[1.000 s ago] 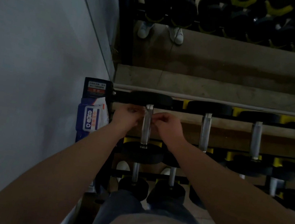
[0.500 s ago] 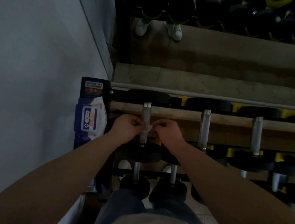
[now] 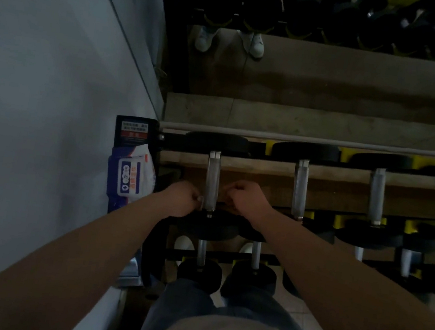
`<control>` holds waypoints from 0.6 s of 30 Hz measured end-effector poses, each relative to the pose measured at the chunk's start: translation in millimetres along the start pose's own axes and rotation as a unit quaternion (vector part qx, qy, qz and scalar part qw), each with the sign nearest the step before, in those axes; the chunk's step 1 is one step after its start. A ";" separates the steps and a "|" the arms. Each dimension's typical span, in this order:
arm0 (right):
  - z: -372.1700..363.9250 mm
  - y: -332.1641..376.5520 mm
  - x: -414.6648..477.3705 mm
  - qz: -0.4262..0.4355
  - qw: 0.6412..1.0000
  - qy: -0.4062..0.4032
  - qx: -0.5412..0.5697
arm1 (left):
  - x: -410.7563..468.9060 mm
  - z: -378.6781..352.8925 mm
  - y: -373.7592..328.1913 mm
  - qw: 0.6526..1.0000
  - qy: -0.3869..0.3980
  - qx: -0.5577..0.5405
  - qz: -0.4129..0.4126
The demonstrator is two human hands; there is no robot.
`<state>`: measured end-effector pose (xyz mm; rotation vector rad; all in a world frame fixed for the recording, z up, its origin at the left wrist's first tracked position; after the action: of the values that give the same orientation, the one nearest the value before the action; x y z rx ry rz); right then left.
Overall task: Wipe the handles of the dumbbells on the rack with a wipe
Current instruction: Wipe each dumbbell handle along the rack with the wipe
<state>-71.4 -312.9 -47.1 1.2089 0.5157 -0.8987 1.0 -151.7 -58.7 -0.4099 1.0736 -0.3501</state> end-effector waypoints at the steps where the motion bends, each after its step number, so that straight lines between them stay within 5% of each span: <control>1: -0.9 -1.7 -0.7 -0.006 1.000 0.006 -0.003 | 3.8 2.3 1.0 1.000 0.004 -0.009 0.005; 4: -1.0 -3.0 -0.5 -0.014 1.000 0.012 0.003 | 13.3 14.4 0.8 0.978 -0.018 -0.205 0.021; 9: 6.5 -1.5 2.8 -0.018 1.000 -0.002 0.018 | 22.4 31.6 -17.5 0.883 -0.091 -0.461 0.002; 15: 11.9 -6.6 0.8 -0.045 0.998 0.007 0.049 | 24.9 7.1 -10.3 0.987 0.032 -0.145 -0.054; 18: 12.8 -12.3 -0.9 -0.072 0.996 0.013 0.054 | 25.9 -4.4 -6.6 0.991 0.089 0.070 -0.075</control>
<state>-83.3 -325.8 -49.6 1.2949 0.5870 -1.0449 7.8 -170.2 -77.2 -0.3381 1.1872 -0.6013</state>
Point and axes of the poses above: each hand's wrist, its own x-axis towards the middle knuckle, its own z-axis out of the back of the hand, y = z × x, the point moved 8 cm from there along x, towards the middle knuckle, and after that the axes turned 2 degrees about -z, right-handed, at the moved point
